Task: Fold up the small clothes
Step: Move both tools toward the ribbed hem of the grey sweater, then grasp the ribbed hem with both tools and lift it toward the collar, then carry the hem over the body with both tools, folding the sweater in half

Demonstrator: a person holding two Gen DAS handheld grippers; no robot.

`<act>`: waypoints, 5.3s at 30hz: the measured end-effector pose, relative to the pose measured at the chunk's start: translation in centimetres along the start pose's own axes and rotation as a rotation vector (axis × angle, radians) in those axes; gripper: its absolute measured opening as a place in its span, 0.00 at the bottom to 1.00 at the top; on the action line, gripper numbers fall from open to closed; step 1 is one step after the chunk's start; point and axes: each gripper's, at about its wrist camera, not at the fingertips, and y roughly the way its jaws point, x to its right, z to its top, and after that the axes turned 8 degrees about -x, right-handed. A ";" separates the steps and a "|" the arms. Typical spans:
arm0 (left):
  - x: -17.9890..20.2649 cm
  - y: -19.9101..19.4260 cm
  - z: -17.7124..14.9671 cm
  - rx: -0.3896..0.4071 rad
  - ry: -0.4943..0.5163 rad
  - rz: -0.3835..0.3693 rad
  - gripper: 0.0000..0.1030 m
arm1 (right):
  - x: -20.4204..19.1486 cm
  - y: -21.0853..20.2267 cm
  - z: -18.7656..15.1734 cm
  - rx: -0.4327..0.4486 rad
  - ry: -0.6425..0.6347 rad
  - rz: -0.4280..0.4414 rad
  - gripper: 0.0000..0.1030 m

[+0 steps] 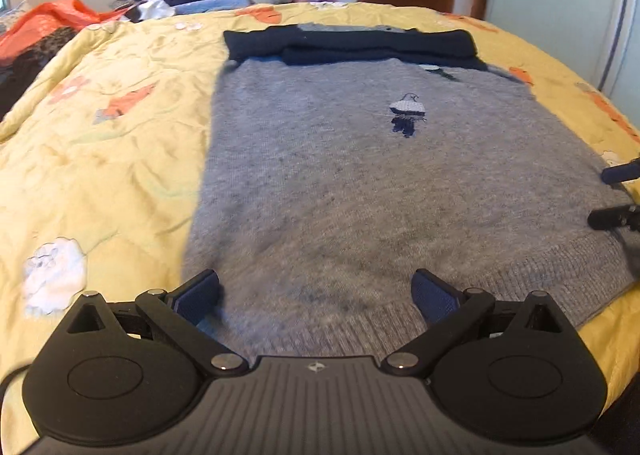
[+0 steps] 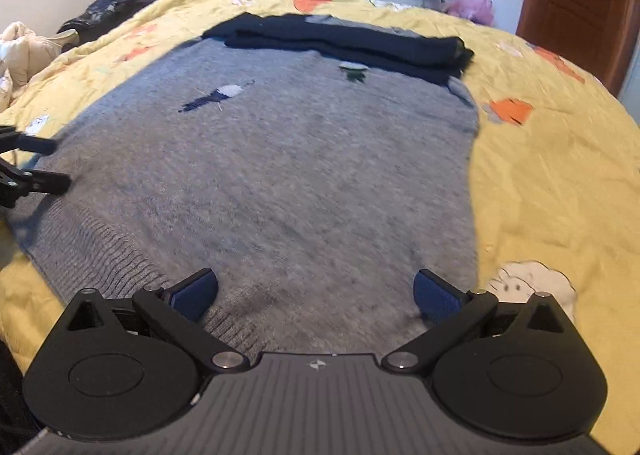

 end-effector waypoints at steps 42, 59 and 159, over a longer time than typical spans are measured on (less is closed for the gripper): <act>2.6 -4.3 -2.8 0.051 0.006 -0.048 1.00 | -2.8 -0.8 -1.6 -0.092 0.007 -0.010 1.00; -1.1 -3.8 -4.7 0.047 -0.151 -0.021 1.00 | 2.5 -3.3 -3.4 0.002 0.199 0.217 0.98; -9.4 -0.6 -2.5 -0.174 -0.571 -0.453 0.13 | 14.0 2.0 -5.2 -0.100 0.670 0.843 0.50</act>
